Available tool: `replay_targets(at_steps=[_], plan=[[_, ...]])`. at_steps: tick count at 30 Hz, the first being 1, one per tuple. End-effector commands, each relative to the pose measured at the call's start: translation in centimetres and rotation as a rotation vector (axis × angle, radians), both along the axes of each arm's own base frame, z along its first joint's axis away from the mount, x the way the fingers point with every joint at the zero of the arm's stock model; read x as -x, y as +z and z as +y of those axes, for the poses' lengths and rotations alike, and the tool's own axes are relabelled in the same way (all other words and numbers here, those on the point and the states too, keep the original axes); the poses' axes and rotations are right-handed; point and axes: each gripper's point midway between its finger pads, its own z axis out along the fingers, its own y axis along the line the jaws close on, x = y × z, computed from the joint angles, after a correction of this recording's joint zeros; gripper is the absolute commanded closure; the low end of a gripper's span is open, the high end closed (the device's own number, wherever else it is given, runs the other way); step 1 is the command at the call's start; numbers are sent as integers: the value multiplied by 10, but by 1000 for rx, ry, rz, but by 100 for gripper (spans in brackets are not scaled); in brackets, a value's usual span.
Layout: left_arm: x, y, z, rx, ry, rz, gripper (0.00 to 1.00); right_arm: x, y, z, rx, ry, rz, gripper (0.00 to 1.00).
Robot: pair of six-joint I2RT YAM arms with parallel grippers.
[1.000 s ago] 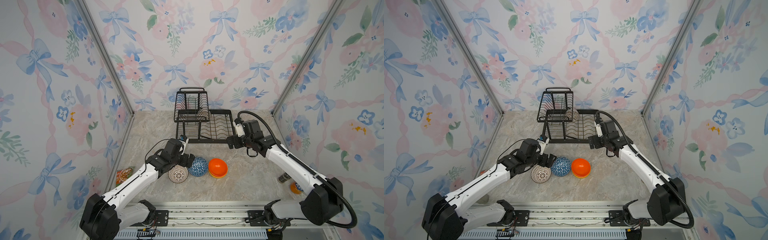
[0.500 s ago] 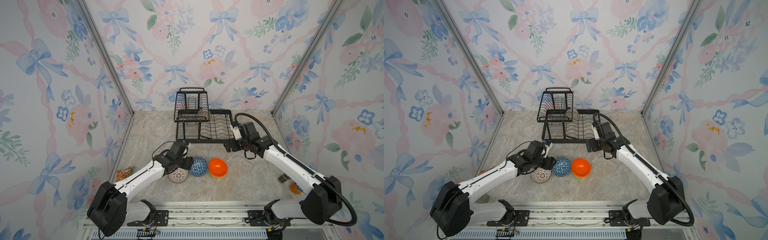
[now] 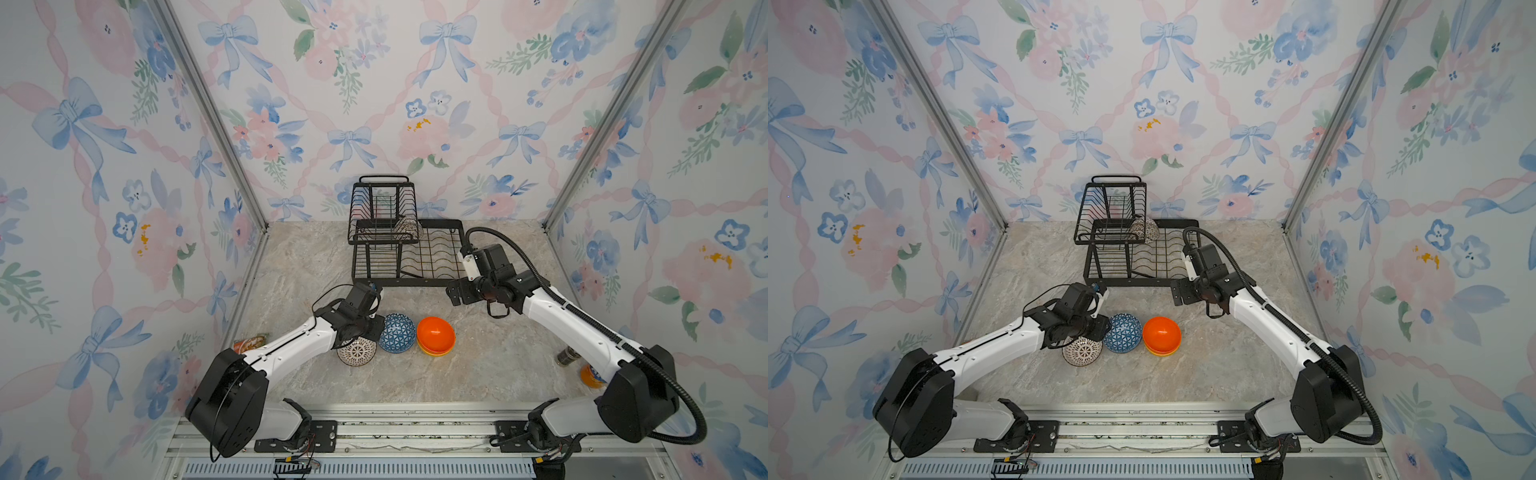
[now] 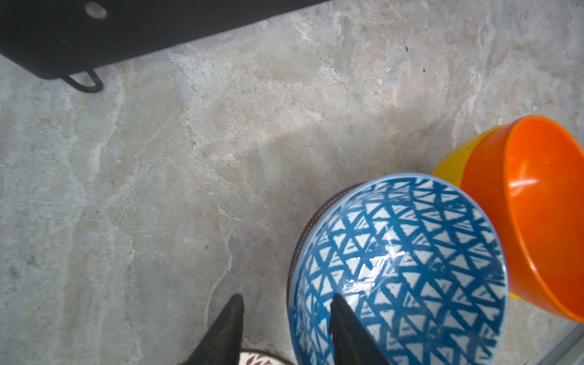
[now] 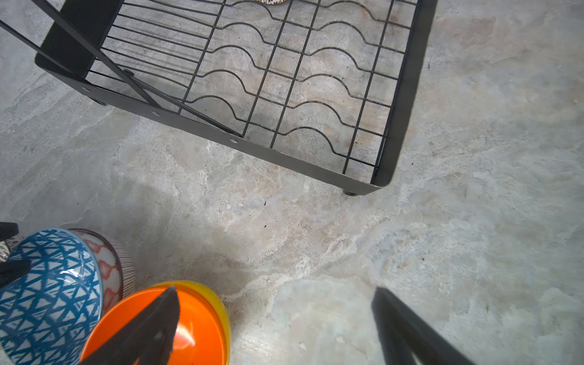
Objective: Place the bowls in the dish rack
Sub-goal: 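Lower the left gripper onto the blue triangle-patterned bowl rim while the right gripper hovers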
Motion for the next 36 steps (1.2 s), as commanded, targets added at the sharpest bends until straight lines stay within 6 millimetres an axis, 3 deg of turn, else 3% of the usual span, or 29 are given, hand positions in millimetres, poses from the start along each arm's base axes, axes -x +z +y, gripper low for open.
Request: replay_targets(at_steps=[1, 8, 13, 22, 30, 36], plan=[[-6, 5, -9, 16, -20, -10, 63, -1, 0, 2, 12, 14, 0, 3], [-8, 7, -10, 15, -22, -17, 87, 0, 3, -3, 13, 6, -6, 3], [-9, 17, -8, 24, -16, -47, 98, 0, 4, -7, 11, 2, -12, 3], [-7, 31, -2, -16, -7, -95, 100, 4, 1, -10, 1, -5, -9, 3], [-4, 26, -6, -40, -20, -83, 62, 6, -1, -12, -1, -8, -5, 3], [-5, 17, -6, -60, -20, -62, 57, 6, 0, -14, -5, -10, -10, 3]])
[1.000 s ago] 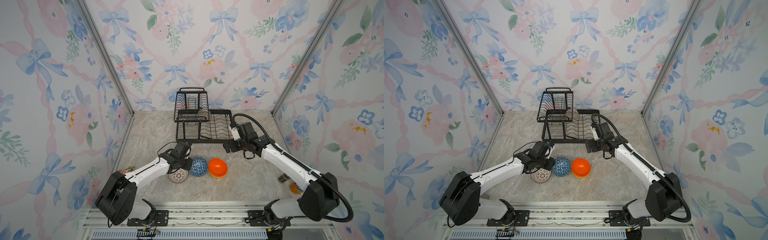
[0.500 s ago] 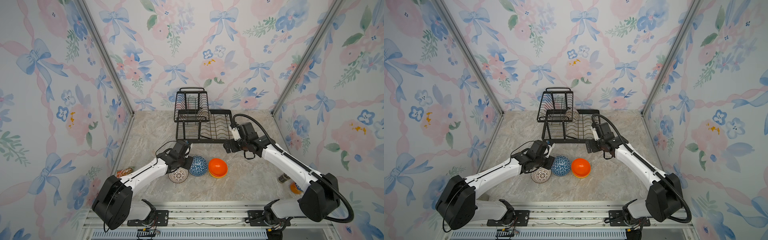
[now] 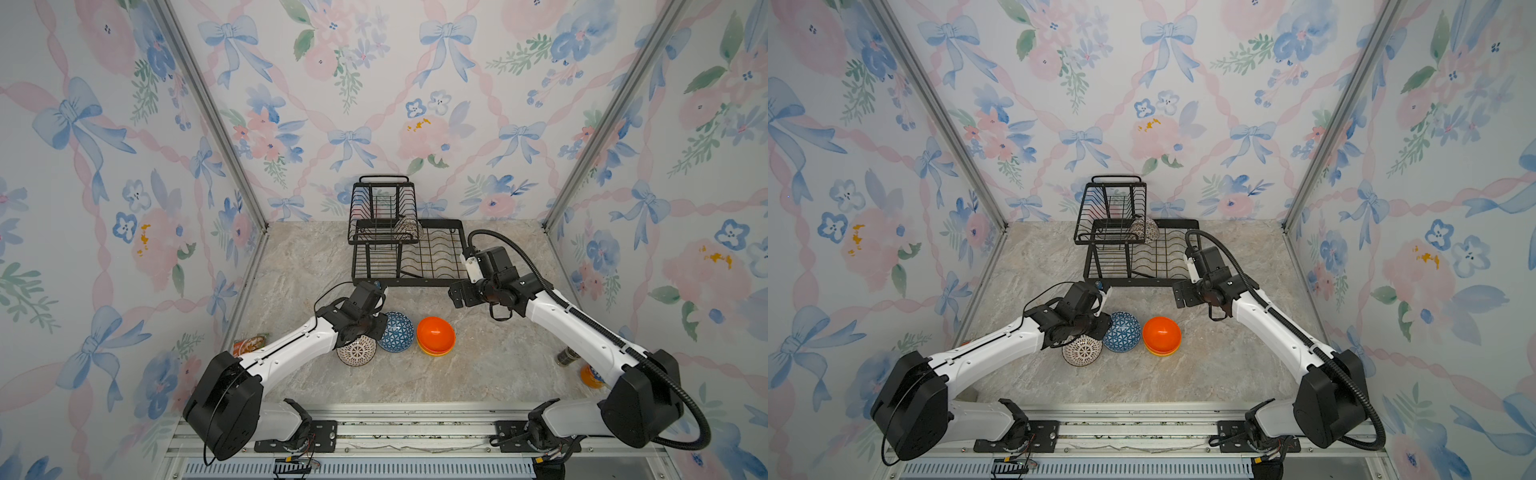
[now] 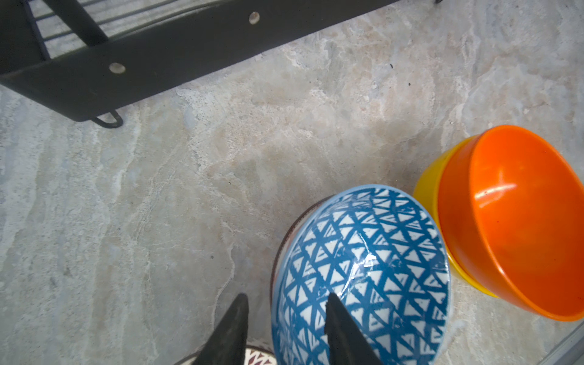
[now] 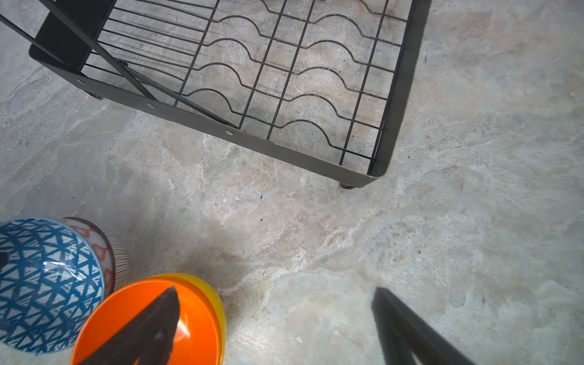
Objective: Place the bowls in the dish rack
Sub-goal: 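Lower the left gripper onto the blue triangle-patterned bowl rim while the right gripper hovers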
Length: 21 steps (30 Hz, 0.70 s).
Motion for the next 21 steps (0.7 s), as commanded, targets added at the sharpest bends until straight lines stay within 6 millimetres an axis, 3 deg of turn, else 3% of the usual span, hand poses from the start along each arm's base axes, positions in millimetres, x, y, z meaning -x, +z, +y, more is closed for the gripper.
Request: replay_targets(at_steps=[1, 4, 6, 21], plan=[[-4, -4, 0, -31, 2, 12, 57, 2, 1, -4, -7, 1, -7, 3], [-4, -14, -1, -47, 2, 35, 58, 2, 1, -4, -11, 2, -8, 3], [-5, -18, -2, -54, 0, 47, 64, 3, 0, -3, -12, 3, -7, 3], [-9, -5, -2, -40, 10, 9, 98, 3, -1, -6, -12, -2, -5, 3]])
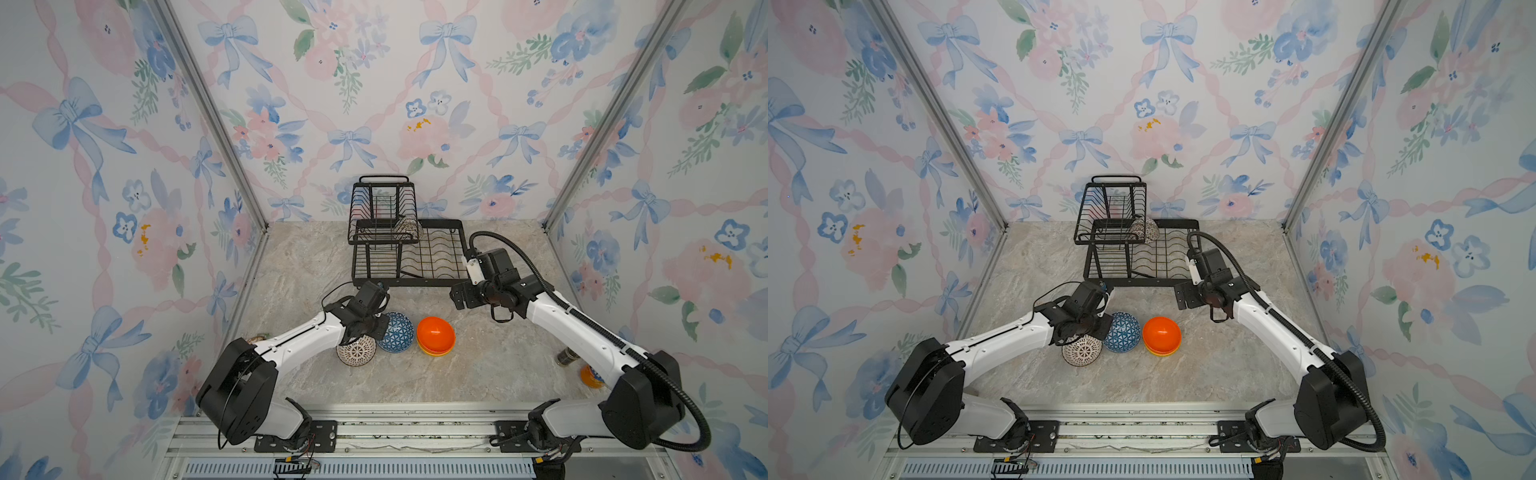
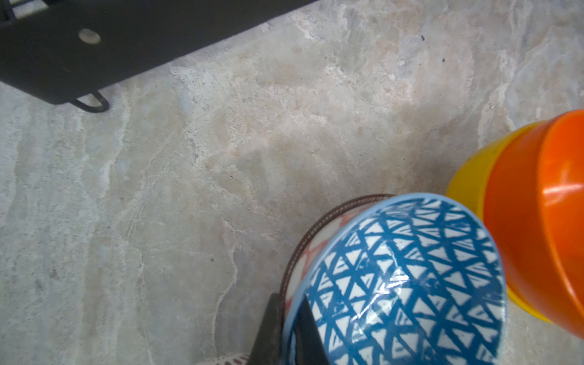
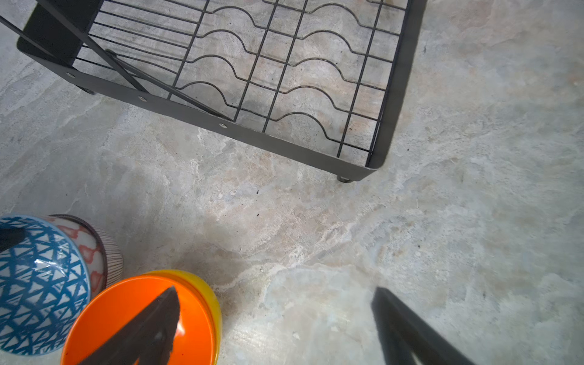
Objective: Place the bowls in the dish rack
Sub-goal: 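Lower the left gripper onto the blue triangle-patterned bowl rim while the right gripper hovers, then lift the blue bowl with the left gripper toward the right gripper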
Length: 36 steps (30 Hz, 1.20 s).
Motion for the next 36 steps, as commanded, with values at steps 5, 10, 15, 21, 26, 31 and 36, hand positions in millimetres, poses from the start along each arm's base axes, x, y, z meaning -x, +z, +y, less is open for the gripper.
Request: replay_targets(at_steps=[5, 10, 15, 21, 26, 31, 36], plan=[[-6, 19, -3, 17, 2, -41, 100, 0, 8, -3, -14, 4, -21, 3], [-8, 34, -8, 53, -10, -71, 100, 0, 11, -3, -16, 8, -25, 3], [-14, 57, -10, 77, -15, -127, 100, 0, 13, -3, -21, 9, -24, 3], [-18, 83, -8, 94, -14, -202, 100, 1, 27, 1, -47, 23, -45, 3], [-18, 105, -18, 152, -48, -234, 100, 6, 49, 13, -113, 67, -74, 3], [-24, 128, -29, 238, -54, -292, 100, 17, 74, 34, -179, 127, -103, 3], [-32, 161, -32, 358, -9, -410, 100, 30, 94, 59, -243, 171, -125, 3]])
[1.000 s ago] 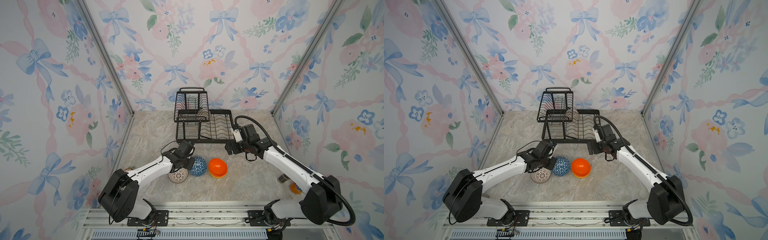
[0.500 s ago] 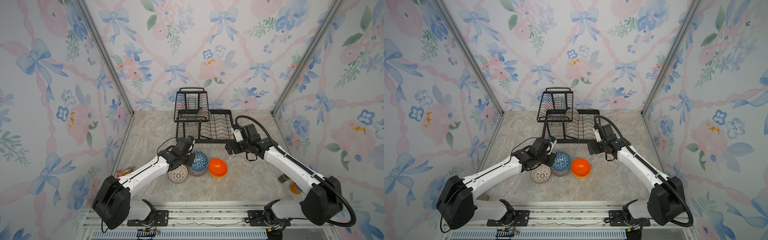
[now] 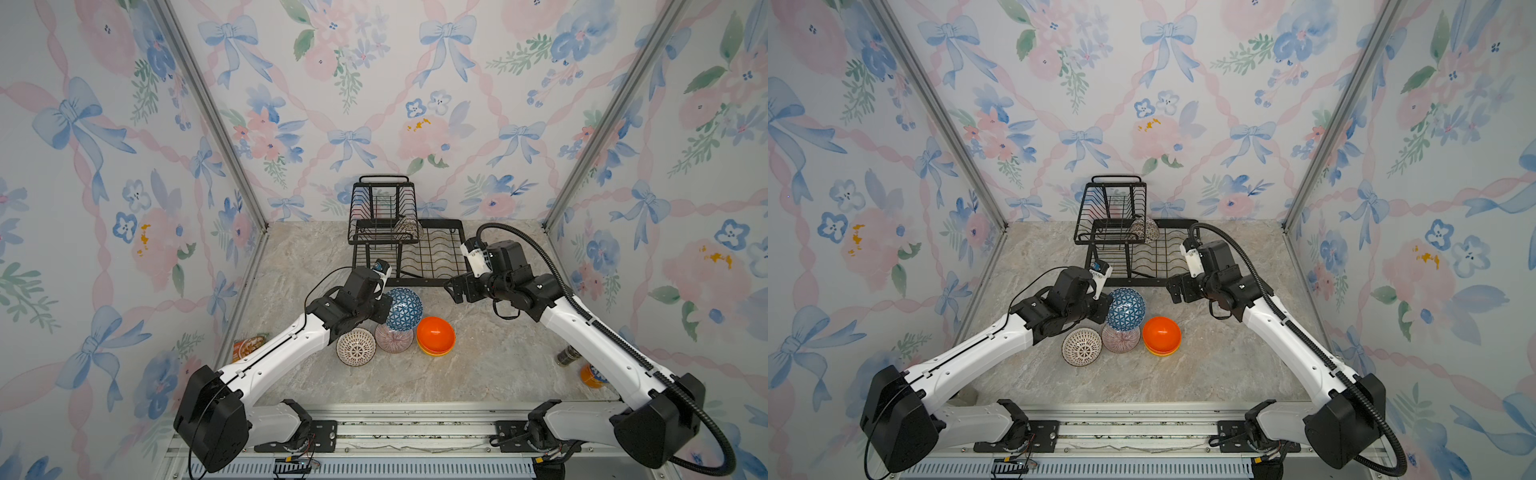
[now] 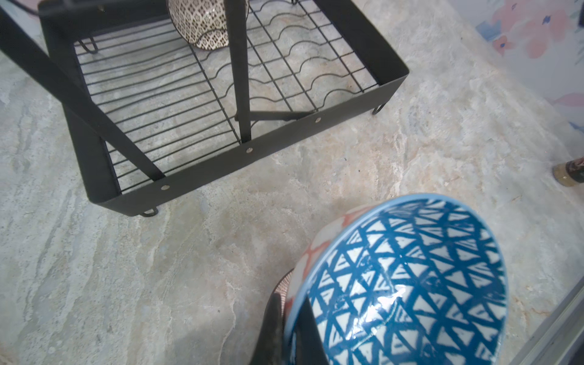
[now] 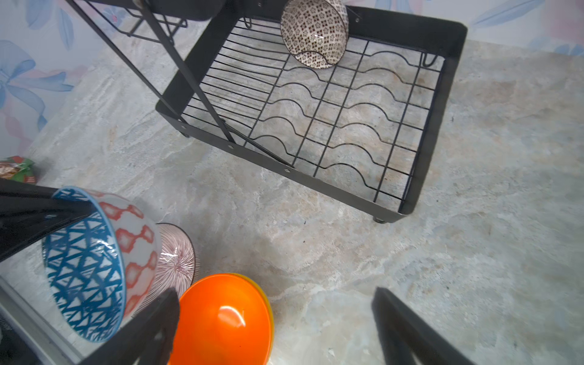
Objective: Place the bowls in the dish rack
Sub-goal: 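Lift the blue bowl with the left gripper toward the right gripper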
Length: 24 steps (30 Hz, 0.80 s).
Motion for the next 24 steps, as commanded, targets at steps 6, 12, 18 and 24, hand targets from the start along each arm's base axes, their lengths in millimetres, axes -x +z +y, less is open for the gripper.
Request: replay_targets(at_steps=[6, 12, 18, 24], plan=[[-18, 69, -8, 205, 77, -225, 100, 14, 31, 38, -98, 48, -15, 3], [-20, 71, -17, 212, 82, -243, 100, 12, 32, 56, -132, 61, -17, 3], [-20, 71, -29, 220, 59, -242, 100, 9, 29, 66, -134, 65, -13, 3], [-19, 74, -37, 223, 40, -246, 100, 1, 17, 69, -99, 20, -4, 8]])
